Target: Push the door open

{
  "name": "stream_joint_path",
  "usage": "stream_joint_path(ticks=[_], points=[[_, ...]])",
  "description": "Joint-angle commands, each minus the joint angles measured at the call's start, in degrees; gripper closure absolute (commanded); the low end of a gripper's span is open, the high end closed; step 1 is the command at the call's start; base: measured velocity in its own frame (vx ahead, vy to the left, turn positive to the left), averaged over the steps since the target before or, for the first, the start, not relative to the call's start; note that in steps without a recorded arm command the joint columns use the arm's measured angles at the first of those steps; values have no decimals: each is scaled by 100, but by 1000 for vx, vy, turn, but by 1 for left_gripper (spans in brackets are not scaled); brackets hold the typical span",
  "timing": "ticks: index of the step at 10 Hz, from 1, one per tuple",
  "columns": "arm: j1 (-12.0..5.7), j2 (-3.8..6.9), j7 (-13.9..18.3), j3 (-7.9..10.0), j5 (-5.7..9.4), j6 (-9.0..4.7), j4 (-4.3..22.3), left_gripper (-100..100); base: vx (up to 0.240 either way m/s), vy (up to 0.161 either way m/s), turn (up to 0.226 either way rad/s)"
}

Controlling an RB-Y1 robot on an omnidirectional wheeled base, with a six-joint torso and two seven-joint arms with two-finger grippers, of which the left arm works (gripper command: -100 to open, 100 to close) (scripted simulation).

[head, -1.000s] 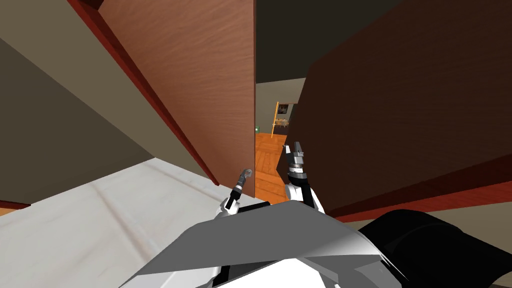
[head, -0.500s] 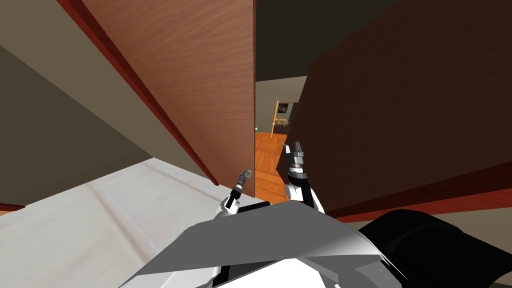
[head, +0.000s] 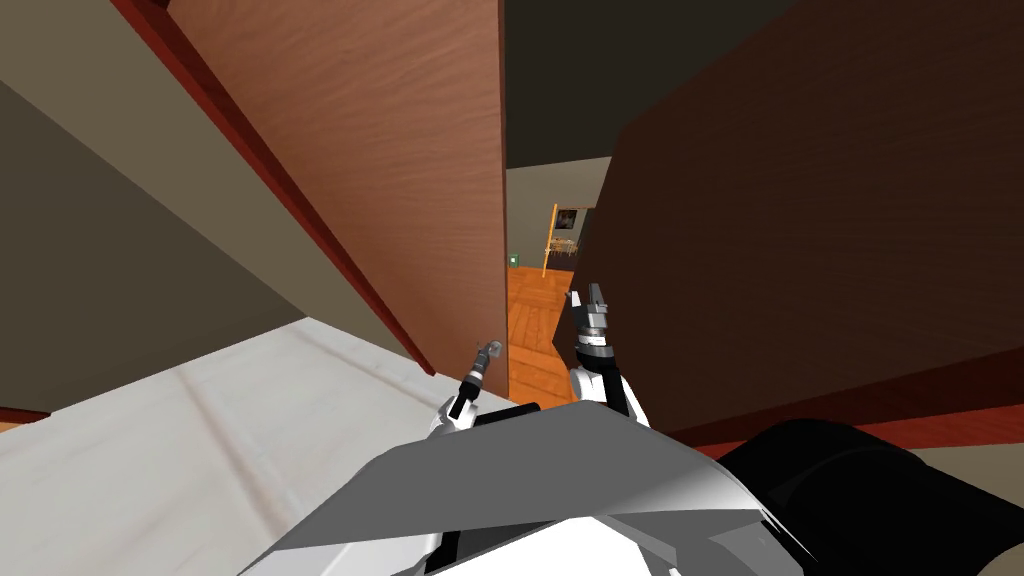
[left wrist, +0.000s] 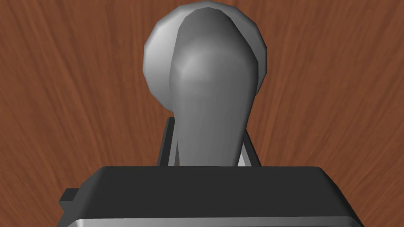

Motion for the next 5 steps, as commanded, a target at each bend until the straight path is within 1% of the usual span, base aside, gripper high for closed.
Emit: stream_joint_path(ticks=[1,2,3,4,5], points=[[-53,76,-44,130,60,-35,-28,100,155,-135,50],[-54,92,-56,163,75,-32,-26,100,153,-99,28],[-55,122,-84,234,109,-28,-22,100,173,-114,26],[-56,137,-98,272,127,-25,-20,100,157,-142,50],[-57,164,-129,353,165,-20,-15,100,166,-166,92]])
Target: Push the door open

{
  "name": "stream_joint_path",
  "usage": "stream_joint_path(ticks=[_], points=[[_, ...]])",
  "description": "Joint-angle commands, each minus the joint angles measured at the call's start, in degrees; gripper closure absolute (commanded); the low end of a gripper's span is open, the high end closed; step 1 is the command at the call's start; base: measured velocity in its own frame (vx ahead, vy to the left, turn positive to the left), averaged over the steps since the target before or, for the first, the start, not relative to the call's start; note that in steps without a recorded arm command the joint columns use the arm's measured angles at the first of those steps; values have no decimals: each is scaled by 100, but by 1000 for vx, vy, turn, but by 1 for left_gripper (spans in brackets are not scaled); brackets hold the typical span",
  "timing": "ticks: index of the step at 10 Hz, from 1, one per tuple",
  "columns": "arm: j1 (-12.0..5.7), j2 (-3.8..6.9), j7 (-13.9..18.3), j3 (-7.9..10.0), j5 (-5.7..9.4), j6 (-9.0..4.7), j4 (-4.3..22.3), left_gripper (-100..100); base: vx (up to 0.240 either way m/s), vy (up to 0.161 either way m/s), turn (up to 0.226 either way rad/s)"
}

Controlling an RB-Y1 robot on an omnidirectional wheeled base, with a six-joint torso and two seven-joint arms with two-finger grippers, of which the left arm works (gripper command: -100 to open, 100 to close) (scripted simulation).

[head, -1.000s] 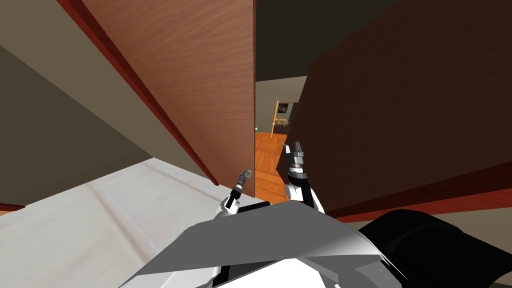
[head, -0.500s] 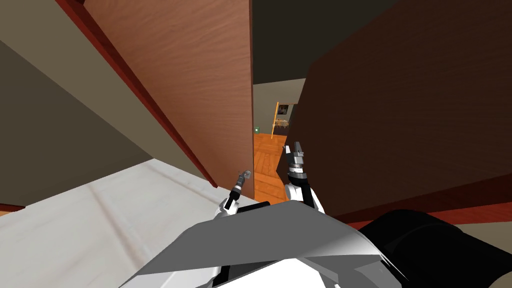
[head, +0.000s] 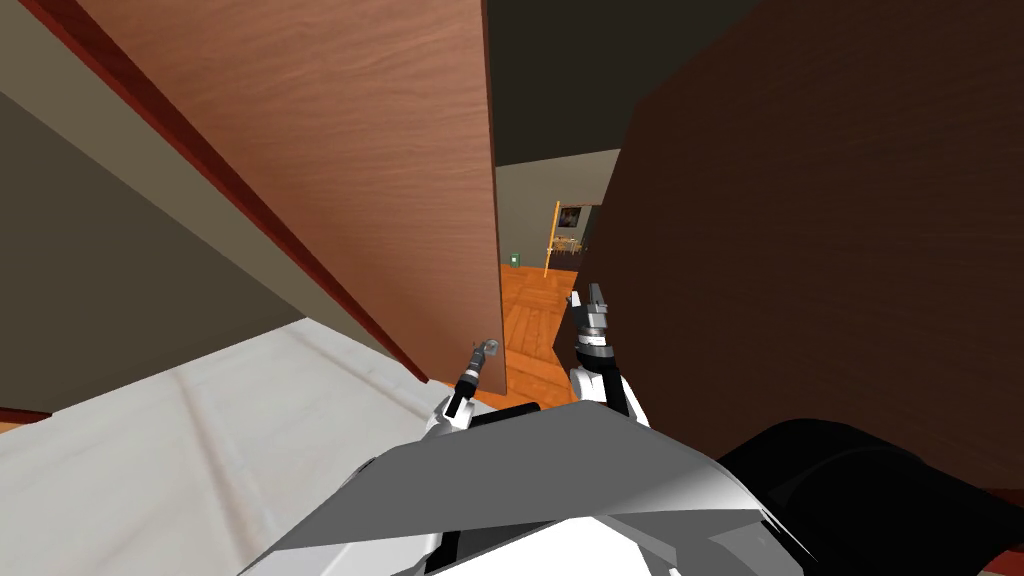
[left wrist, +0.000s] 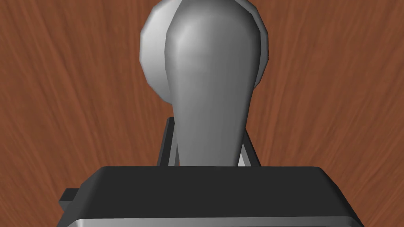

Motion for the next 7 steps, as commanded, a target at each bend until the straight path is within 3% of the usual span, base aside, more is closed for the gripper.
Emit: stream_joint_path(ticks=[1,3,4,7], points=[[-60,88,-68,191,87,-38,51,100,183,-134,92],[-60,88,-68,191,87,-38,51,100,76,-70,-5],[-62,116,-120,326,151,-29,59,100,101,-77,65],[-65,134,-173,465,216,-20,68,100,136,-150,80]])
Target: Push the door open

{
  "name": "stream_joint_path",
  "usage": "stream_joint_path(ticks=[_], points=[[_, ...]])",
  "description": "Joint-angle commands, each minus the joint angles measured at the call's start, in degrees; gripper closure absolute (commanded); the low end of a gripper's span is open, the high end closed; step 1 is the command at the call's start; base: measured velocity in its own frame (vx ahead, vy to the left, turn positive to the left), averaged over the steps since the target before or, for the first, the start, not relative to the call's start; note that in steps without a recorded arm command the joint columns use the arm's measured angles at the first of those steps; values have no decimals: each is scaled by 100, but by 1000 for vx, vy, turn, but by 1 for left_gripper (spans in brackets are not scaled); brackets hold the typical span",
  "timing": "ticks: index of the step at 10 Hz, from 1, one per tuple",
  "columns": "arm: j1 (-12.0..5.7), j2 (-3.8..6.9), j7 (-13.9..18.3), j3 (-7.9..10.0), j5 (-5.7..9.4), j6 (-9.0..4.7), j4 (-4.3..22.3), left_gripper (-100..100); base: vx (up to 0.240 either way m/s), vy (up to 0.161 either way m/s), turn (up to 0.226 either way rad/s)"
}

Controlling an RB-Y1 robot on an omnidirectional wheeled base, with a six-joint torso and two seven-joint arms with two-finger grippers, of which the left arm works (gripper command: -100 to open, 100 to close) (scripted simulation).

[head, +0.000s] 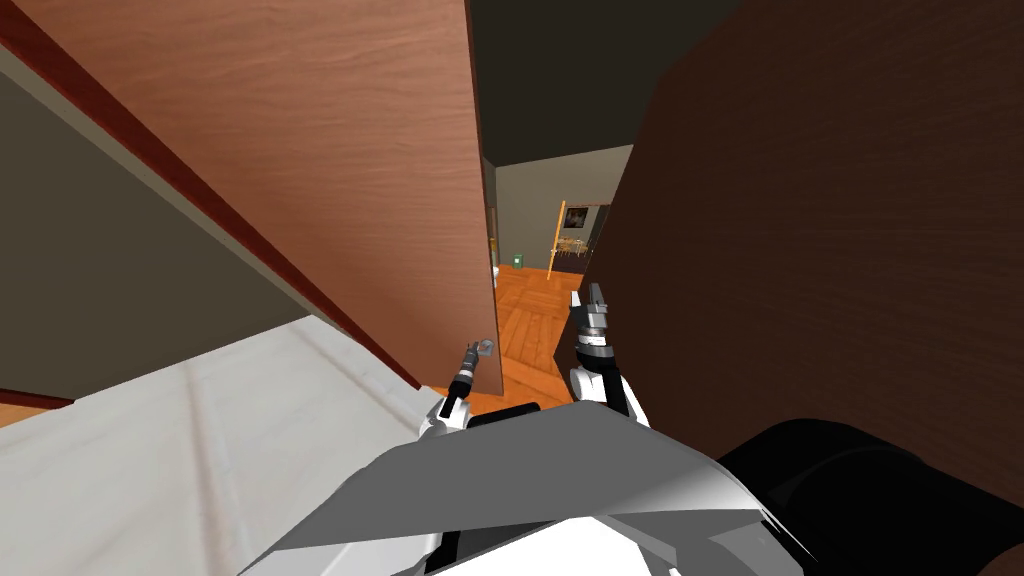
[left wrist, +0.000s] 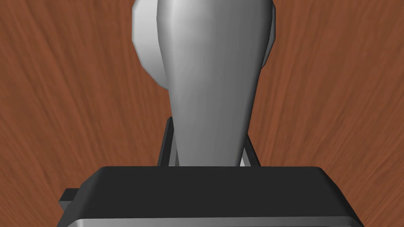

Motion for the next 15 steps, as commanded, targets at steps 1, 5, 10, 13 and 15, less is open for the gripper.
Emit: stream_joint_path(ticks=[1,5,10,13,15], points=[[-221,17,8,82,41,-202,286,100,52,-38,0],[-227,14,-113,399,190,-181,334,100,122,-124,67],[-232,-35,-214,665,315,-163,350,100,130,-126,59],[-234,-87,-271,813,384,-153,358,100,150,-129,66],[-225,-32,-272,865,409,-151,390,100,110,-52,32]])
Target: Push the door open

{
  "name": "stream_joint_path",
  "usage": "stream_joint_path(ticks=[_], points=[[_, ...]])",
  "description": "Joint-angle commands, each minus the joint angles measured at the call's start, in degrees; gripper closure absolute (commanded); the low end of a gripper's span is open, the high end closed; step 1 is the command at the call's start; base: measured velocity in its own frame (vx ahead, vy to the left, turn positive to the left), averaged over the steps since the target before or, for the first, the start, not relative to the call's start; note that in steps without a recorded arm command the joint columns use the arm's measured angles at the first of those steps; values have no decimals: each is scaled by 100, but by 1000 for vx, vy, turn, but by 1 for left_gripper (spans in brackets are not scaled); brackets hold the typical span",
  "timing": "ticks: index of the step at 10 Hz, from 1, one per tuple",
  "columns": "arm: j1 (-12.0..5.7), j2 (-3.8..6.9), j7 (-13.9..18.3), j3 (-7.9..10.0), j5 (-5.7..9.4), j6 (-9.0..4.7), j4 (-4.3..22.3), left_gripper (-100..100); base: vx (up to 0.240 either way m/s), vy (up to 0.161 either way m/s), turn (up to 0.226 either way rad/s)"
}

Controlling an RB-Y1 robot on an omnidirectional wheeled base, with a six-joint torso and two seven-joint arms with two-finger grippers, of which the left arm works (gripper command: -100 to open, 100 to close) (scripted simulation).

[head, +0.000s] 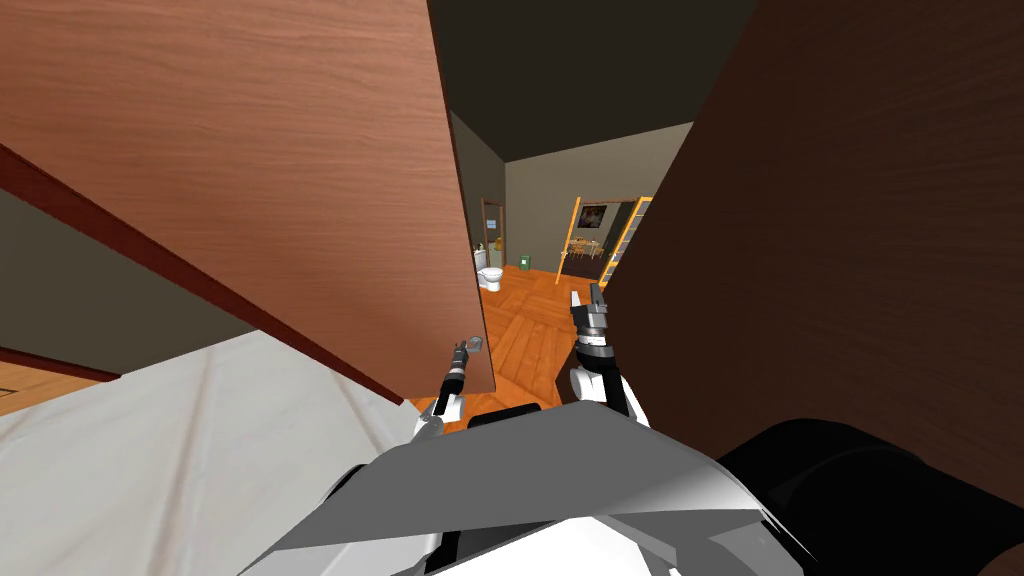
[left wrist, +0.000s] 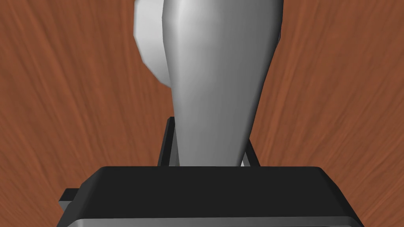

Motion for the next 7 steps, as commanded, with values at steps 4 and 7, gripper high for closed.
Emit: stream_joint_path(ticks=[4,7], points=[[-18,92,-111,192,-8,-19,22,100,185,-25,76],[-35,120,-214,371,-15,-37,42,100,236,-34,122]])
